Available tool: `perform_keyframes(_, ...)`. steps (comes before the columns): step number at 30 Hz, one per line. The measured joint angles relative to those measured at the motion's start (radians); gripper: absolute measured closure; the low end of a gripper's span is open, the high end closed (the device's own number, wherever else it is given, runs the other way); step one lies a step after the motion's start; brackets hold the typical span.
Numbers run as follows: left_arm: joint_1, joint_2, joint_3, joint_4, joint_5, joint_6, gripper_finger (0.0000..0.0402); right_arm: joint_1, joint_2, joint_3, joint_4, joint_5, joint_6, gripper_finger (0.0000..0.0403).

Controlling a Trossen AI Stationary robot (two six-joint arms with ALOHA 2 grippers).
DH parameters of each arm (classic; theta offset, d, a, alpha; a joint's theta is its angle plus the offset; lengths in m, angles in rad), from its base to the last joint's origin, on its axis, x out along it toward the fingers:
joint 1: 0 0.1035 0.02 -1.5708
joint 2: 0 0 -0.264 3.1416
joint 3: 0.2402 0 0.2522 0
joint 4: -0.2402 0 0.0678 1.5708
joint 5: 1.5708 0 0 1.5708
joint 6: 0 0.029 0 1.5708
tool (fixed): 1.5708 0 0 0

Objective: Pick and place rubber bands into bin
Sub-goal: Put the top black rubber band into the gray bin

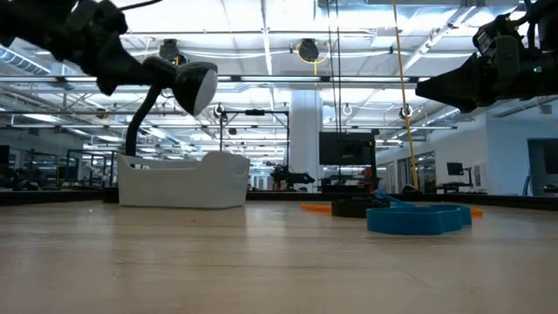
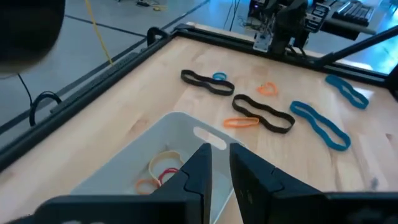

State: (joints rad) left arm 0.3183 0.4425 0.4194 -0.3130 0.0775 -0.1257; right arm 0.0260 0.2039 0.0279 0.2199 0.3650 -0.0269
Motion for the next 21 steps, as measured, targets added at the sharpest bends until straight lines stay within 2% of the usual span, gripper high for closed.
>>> perform_keyframes(7, 0.0, -0.107, -0.099, 0.036, 0.0, -0.019, 0.0339, 0.0, 0.0, 0.0, 0.0, 0.0, 0.0, 0.0287)
perform_keyframes(21, 0.0, -0.252, -0.145, 0.025, 0.0, -0.015, 0.0339, 0.0, 0.0, 0.0, 0.0, 0.0, 0.0, 0.0287)
